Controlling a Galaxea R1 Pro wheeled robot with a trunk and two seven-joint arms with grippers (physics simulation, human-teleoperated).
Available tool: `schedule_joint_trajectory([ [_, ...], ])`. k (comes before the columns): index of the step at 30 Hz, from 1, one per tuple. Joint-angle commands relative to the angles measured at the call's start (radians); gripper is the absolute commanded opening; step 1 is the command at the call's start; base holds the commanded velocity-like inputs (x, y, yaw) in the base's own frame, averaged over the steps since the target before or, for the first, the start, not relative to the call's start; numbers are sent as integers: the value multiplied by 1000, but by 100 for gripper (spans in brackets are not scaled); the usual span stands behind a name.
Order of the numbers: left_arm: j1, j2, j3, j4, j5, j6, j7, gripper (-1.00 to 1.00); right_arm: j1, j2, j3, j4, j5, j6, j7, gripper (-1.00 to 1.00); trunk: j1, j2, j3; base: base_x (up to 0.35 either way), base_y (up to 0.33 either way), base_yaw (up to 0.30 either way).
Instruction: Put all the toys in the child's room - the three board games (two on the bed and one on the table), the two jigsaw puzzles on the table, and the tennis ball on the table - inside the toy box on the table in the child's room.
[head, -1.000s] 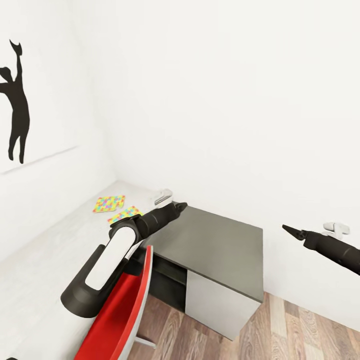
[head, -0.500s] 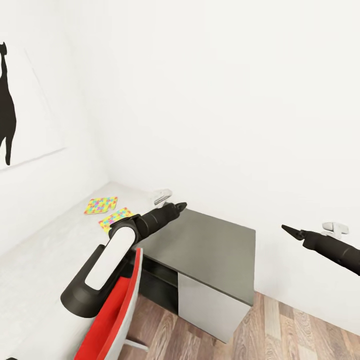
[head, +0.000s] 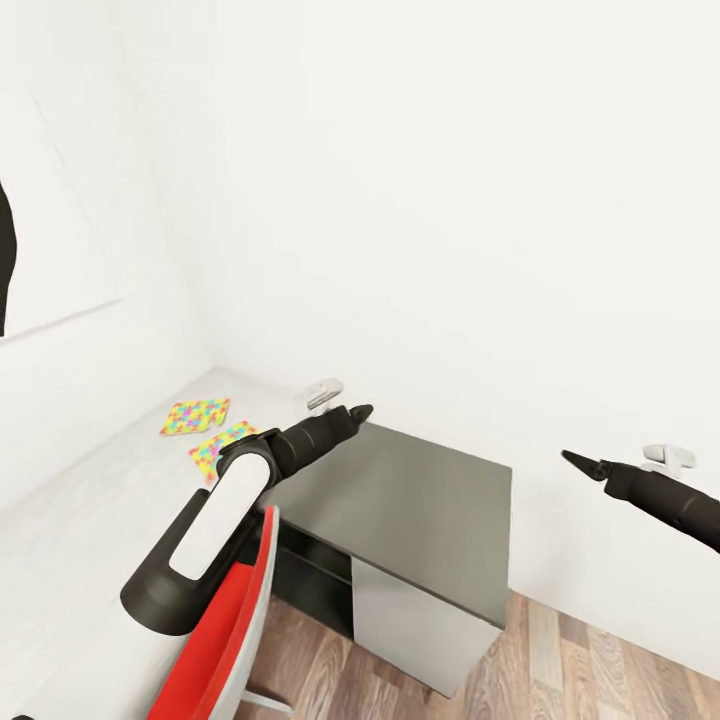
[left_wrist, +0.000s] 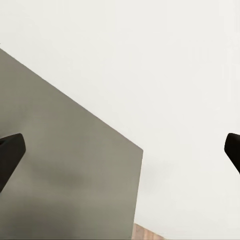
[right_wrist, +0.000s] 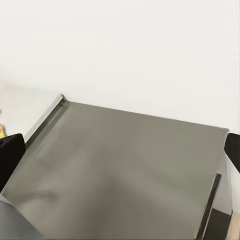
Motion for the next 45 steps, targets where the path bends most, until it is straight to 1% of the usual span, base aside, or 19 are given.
schedule_joint_trajectory([
  [1,-1,1,-1,-1,8,0,9,100,-1,0,2,0,-6,8,0,100,1,-2,-2,255,-6,0],
  [7,-1,1,-1,-1,8,0,9,100,-1,0,16,0,-6,8,0,100,1,-2,-2,287,-3,0],
  [16,-1,1,-1,-1,8,0,9,100,-1,0,21,0,-6,8,0,100,1,-2,-2,198,-1,0],
  [26,0,1,-1,-1,8,0,9,100,0,0,23,0,-6,8,0,100,1,-2,-2,43,0,5],
  [36,0,1,-1,-1,9,0,9,100,0,0,23,0,-6,8,0,100,1,-2,-2,8,0,120],
  [45,1,1,0,-1,9,0,9,100,1,0,23,0,-6,8,0,100,1,-2,-2,2,0,41],
])
